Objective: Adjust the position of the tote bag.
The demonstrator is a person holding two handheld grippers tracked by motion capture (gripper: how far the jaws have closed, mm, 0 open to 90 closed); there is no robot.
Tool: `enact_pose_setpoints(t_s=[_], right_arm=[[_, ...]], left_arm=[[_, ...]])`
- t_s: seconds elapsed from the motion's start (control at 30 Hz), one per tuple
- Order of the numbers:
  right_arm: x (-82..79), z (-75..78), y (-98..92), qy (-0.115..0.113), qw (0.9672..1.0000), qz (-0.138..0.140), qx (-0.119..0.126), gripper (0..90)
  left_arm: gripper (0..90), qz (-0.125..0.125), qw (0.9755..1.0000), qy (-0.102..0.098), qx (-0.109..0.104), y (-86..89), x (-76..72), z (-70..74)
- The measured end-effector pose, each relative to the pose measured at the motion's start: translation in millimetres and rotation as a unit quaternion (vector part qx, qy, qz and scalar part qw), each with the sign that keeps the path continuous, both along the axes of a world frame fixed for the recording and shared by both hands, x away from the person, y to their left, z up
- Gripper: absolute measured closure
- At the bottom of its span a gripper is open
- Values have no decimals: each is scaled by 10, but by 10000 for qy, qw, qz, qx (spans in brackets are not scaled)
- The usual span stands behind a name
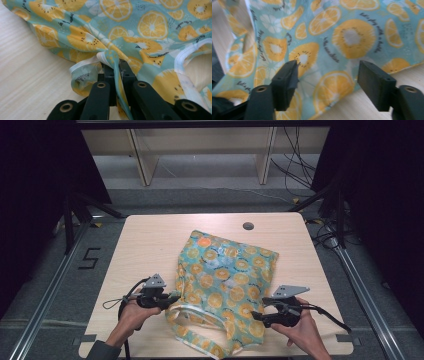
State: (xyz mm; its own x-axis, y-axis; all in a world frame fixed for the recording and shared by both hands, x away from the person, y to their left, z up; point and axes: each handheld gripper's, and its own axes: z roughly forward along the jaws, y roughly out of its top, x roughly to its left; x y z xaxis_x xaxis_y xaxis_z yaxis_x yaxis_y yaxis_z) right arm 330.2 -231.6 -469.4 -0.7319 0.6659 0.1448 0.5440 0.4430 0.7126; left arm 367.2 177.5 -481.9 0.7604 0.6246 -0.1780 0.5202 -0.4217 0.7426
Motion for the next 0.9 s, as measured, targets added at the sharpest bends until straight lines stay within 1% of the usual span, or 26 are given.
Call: enact_pose_setpoints(t_s=[0.03, 0.07, 0.1, 0.13, 0.17, 0.2, 0.23, 0.27, 0.3, 0.33, 0.37, 0.4, 0.43, 0.47, 0.5, 0.53, 0.57, 0.6, 0.63, 0.67, 0.73, 0.77, 0.8, 0.83, 0.87, 0.9], right_arm=[[-9, -12, 42, -107, 9998, 16, -150, 312], [-24, -24, 85, -122, 9995, 28, -288, 314], [-32, -52, 126, -136, 9995, -14, -302, 319], [-39, -78, 162, -146, 9986, -64, -505, 354], [-37, -102, 196, -130, 9975, -63, -694, 454], [-24, -120, 205, -191, 9965, -4, -815, 549], [4, -123, 200, -207, 9942, 126, -1050, 654], [27, -140, 201, -272, 9934, 92, -1109, 746], [67, -140, 170, -301, 9923, 199, -1183, 854], [102, -127, 136, -338, 9927, 173, -1147, 884], [132, -116, 94, -394, 9925, 123, -1151, 899], [146, -105, 63, -364, 9927, 65, -1152, 900], [175, -93, 1, -424, 9922, 9, -1168, 900], [191, -81, -44, -421, 9921, -41, -1182, 900], [204, -73, -83, -422, 9921, -110, -1180, 900], [204, -73, -83, -422, 9921, -110, -1180, 900], [229, -70, -122, -511, 9914, -146, -1195, 900], [278, -49, -173, -629, 9884, -206, -1367, 900], [310, -27, -193, -628, 9871, -177, -1463, 900], [342, -25, -199, -664, 9862, -228, -1501, 900], [406, -23, -229, -747, 9839, -229, -1608, 900], [422, -22, -244, -697, 9844, -291, -1587, 900], [440, -25, -266, -692, 9851, -299, -1543, 900], [449, -25, -285, -676, 9861, -316, -1484, 900], [449, -19, -302, -657, 9866, -333, -1453, 900], [441, -10, -309, -660, 9872, -355, -1409, 893]], left_arm=[[868, -1, 10000, 28, -5, -20, -21, -7], [868, 22, 10000, 53, -23, -38, -39, -11], [868, -15, 10000, 62, -33, -60, -59, -13], [867, -75, 9999, 80, -55, -87, -77, -15], [867, -111, 9999, 62, -36, -102, -90, -15], [866, -185, 9998, 69, 7, -133, -111, -20], [862, -193, 9998, 86, 15, -149, -125, -24], [861, -193, 9998, 86, 15, -149, -125, -24], [859, -236, 9997, 104, -12, -190, -177, -24], [858, -269, 9996, 102, -30, -219, -212, -24], [857, -293, 9995, 93, -29, -240, -238, -28], [853, -378, 9992, 120, -55, -283, -277, -35], [849, -407, 9991, 95, -44, -318, -300, -41], [847, -407, 9991, 95, -44, -318, -300, -41], [847, -463, 9988, 91, -138, -411, -356, -50], [846, -463, 9988, 91, -138, -411, -356, -50], [846, -496, 9986, 83, -189, -517, -386, -67], [846, -499, 9985, 100, -184, -575, -392, -83], [845, -515, 9985, 113, -134, -628, -388, -101], [841, -577, 9982, 124, -128, -675, -382, -118], [833, -584, 9980, 176, -161, -742, -386, -138], [827, -597, 9980, 174, -134, -761, -390, -142], [816, -614, 9978, 175, -183, -773, -407, -139], [799, -618, 9976, 233, -224, -778, -423, -135], [776, -621, 9977, 205, -198, -765, -429, -124], [753, -600, 9978, 202, -219, -749, -438, -108]])
